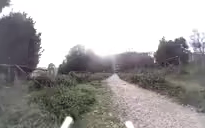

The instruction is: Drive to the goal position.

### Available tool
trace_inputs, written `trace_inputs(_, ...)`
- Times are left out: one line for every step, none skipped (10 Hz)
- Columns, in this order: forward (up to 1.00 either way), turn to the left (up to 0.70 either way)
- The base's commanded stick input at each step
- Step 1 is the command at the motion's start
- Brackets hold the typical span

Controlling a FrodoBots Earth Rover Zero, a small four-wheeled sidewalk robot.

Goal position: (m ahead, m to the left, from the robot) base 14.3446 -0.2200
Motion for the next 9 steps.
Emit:
trace_inputs(0.7, -0.07)
trace_inputs(0.7, -0.35)
trace_inputs(0.7, -0.35)
trace_inputs(0.7, -0.3)
trace_inputs(0.7, -0.25)
trace_inputs(0.7, -0.2)
trace_inputs(0.7, -0.14)
trace_inputs(0.7, -0.09)
trace_inputs(0.7, -0.03)
